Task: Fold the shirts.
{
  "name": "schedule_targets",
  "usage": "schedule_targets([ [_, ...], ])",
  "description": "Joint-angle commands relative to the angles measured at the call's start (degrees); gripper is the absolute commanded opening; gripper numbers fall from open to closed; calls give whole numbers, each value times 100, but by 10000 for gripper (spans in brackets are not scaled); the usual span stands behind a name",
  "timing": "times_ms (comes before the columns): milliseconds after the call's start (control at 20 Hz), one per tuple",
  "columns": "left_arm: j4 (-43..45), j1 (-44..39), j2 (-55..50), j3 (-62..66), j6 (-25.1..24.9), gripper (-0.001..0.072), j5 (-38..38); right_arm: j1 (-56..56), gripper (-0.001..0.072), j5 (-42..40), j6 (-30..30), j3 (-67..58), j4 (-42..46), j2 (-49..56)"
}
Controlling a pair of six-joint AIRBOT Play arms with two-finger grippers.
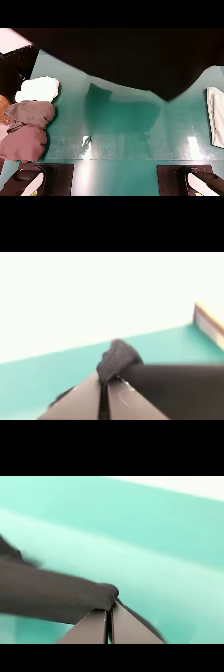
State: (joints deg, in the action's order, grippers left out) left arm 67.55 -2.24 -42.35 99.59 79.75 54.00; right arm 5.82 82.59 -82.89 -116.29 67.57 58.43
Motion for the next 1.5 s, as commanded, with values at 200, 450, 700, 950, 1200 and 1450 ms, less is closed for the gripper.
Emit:
schedule_targets([
  [200,105,15,208,798,170,25,52,-20,15,-146,-2,-505,898,-446],
  [450,111,15,-981,782,251,26,1246,-13,15,146,-2,-319,855,446],
  [700,96,13,-2802,-310,302,27,1563,205,14,267,11,837,861,1757],
  [950,87,15,-4518,-1226,273,27,754,304,17,-79,140,1056,841,3342],
  [1200,114,15,-4999,-1213,382,403,234,184,120,-317,144,1056,264,4098],
  [1450,151,323,-4763,-809,433,489,1661,-433,384,20,313,1064,-1102,3915],
])
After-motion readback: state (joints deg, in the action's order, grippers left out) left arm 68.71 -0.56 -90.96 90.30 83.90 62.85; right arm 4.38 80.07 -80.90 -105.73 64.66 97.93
